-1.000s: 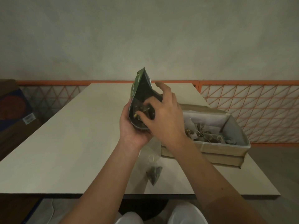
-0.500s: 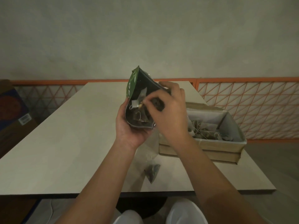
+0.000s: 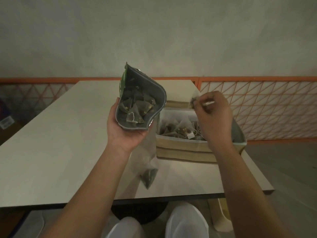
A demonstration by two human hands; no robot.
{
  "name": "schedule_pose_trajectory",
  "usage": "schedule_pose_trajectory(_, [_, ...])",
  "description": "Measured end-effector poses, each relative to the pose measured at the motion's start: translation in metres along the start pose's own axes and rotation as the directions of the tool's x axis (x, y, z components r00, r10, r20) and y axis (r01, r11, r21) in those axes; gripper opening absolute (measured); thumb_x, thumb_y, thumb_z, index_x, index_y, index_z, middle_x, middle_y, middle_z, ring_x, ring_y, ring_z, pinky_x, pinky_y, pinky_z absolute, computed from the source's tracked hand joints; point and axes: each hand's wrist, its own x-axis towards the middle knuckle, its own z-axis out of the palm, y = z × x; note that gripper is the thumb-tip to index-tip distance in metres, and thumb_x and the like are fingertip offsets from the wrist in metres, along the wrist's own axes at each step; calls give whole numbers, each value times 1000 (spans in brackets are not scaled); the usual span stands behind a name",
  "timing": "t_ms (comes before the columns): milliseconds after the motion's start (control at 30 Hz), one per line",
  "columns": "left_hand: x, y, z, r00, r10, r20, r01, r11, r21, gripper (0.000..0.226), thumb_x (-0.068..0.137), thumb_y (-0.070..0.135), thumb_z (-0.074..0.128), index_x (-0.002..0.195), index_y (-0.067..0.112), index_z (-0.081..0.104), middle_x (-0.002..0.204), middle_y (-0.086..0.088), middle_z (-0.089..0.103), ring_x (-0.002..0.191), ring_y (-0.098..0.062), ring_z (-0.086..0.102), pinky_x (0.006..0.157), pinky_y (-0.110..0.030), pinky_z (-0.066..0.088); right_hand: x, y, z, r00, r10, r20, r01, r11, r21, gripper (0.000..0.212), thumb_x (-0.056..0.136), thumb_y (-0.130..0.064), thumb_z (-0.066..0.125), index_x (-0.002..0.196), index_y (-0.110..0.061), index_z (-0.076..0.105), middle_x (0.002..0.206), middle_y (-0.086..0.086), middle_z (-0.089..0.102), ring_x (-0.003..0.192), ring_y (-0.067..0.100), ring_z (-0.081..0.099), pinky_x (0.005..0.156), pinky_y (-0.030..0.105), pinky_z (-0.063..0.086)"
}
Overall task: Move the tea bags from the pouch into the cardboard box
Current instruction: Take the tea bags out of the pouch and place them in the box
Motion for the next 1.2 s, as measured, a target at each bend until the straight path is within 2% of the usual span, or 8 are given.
schedule_pose_trajectory(100, [-1, 2, 0, 1000, -18, 10, 18, 1000, -19, 53, 94, 55, 51, 107, 12, 80, 142, -15, 60, 138, -32, 50, 100, -37, 48, -8, 14, 0, 989, 21, 145, 9, 979, -204, 11, 92, -26, 64, 98, -19, 67, 99, -5, 66, 84, 4, 61, 70, 19, 51])
schedule_pose_trajectory(200, [-1, 7, -4, 1000, -22, 18, 22, 1000, -9, 53, 95, 54, 51, 111, 13, 78, 145, -15, 57, 141, -33, 46, 104, -38, 44, -22, 12, 4, 986, -59, 157, 95, 968, -233, 16, 91, -28, 64, 104, -19, 68, 102, -7, 64, 91, 11, 59, 75, 27, 52])
schedule_pose_trajectory(367, [-2, 14, -12, 999, -10, 46, 11, 1000, -7, 52, 96, 54, 49, 126, 17, 70, 154, -11, 49, 144, -31, 44, 103, -37, 44, -57, -13, 17, 939, -218, 265, 248, 965, -82, 8, 86, -10, 70, 92, -14, 72, 89, -6, 64, 72, 3, 54, 68, 9, 42])
schedule_pose_trajectory(533, [-2, 15, -16, 1000, -1, 23, 2, 999, -41, 58, 97, 54, 49, 144, 20, 57, 152, -11, 52, 144, -31, 44, 108, -40, 44, -94, -4, 36, 770, -88, 631, 214, 969, -126, 19, 86, -26, 71, 103, -19, 73, 92, -13, 65, 68, 3, 55, 68, 16, 42])
schedule_pose_trajectory(667, [-8, 12, -15, 1000, -16, 13, 17, 1000, -14, 51, 99, 53, 48, 126, 16, 69, 151, -10, 53, 145, -30, 43, 122, -39, 31, -111, 14, 42, 666, 70, 743, 237, 924, -300, 42, 81, -45, 72, 115, -21, 69, 119, -6, 59, 106, 8, 52, 91, 26, 42])
schedule_pose_trajectory(900, [-8, 6, -17, 997, -16, 72, 18, 999, -34, 50, 98, 53, 50, 126, 17, 69, 140, -12, 61, 141, -29, 46, 107, -39, 45, -110, 13, 28, 776, -52, 628, 202, 965, -169, 11, 85, -26, 73, 91, -16, 71, 81, -14, 61, 67, -6, 49, 64, 12, 37])
schedule_pose_trajectory(1033, [-8, 2, -14, 996, -19, 83, 20, 1000, -17, 50, 97, 53, 49, 119, 16, 74, 141, -12, 61, 132, -32, 54, 99, -39, 51, -97, -7, 3, 907, -170, 384, 183, 983, 3, 11, 87, -14, 71, 97, -17, 68, 90, -11, 63, 76, 0, 55, 68, 9, 42])
schedule_pose_trajectory(1200, [-7, -3, -13, 996, -33, 83, 34, 999, -17, 50, 97, 54, 49, 124, 18, 71, 145, -10, 58, 128, -33, 57, 87, -38, 59, -64, 2, -29, 979, -186, 85, 195, 974, -114, 17, 90, -12, 67, 106, -18, 65, 99, -6, 62, 91, 11, 57, 79, 21, 47])
